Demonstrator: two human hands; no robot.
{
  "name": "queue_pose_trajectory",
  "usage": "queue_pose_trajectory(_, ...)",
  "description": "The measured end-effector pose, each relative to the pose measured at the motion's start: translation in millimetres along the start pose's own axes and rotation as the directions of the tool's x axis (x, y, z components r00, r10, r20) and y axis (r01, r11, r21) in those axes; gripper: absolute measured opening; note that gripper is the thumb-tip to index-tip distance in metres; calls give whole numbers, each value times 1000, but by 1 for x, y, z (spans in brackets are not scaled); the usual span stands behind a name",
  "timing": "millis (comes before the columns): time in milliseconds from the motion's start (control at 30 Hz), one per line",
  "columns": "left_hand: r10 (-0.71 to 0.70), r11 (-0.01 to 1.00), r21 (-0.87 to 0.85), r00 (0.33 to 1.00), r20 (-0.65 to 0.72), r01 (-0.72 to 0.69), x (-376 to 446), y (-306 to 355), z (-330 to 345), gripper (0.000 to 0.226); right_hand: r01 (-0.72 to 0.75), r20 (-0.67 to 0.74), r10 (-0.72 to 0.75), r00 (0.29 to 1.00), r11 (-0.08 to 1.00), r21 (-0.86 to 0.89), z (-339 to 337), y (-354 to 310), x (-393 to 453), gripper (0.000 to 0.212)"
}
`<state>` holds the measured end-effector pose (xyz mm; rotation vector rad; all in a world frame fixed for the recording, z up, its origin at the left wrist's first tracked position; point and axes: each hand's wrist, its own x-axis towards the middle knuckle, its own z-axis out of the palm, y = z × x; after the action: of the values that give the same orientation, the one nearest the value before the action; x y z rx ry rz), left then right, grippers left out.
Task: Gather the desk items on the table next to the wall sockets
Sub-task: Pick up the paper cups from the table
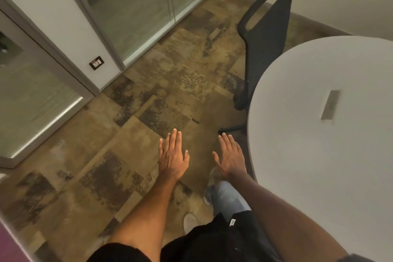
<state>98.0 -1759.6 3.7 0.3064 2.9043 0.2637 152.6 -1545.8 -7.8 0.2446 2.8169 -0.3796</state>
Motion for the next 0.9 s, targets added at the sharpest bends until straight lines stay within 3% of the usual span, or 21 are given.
queue_pose_trajectory(433,-25,999,29,1000,16,24,245,12,-55,72,89,27,-89,996,996,-11,-92,-9,263,69)
queue_pose_trajectory(733,72,996,51,996,57,-75,418,0,-86,73,-23,13,23,1000,999,45,-129,-13,410,70)
queue_pose_trajectory(900,164,985,36,983,85,-167,527,-12,-100,73,-195,19,194,981,974,113,-149,-24,502,72)
